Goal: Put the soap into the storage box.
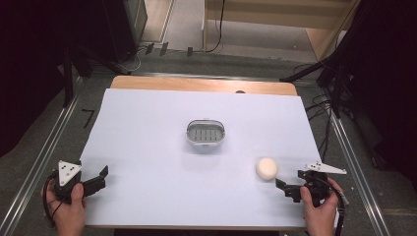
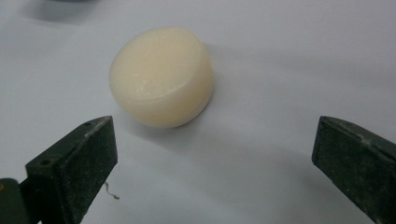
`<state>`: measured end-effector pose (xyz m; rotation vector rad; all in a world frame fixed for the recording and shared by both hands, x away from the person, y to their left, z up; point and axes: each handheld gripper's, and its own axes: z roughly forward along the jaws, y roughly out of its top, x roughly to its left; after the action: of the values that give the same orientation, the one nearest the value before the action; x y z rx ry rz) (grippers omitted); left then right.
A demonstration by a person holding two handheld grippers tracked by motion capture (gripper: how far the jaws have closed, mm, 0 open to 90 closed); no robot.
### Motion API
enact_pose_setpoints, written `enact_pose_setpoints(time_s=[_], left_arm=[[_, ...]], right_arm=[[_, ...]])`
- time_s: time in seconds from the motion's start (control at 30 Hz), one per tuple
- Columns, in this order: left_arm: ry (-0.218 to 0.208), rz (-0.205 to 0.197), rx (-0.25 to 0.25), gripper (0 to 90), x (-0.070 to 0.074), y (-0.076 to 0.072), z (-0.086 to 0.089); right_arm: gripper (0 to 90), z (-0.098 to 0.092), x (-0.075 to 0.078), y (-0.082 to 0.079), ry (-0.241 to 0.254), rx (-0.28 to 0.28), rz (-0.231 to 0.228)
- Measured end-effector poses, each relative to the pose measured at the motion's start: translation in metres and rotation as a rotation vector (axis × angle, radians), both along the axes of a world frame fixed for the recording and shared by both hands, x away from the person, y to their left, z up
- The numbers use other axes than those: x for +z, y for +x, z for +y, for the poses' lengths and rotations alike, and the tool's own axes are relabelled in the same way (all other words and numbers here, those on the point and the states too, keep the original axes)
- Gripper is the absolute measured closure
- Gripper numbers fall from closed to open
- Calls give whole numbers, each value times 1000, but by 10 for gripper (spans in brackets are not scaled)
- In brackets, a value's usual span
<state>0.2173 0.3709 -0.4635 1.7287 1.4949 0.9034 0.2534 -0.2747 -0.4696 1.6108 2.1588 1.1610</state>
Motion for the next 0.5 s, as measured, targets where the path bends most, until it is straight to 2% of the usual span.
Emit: enact_pose_setpoints(time_s=[0.17,0.5], left_arm=[[4,6,2,124,0,1,0],[4,7,1,125,0,0,0]], right_arm=[[6,8,0,3,-10,15,23],[6,16,3,10,-13,23,33]])
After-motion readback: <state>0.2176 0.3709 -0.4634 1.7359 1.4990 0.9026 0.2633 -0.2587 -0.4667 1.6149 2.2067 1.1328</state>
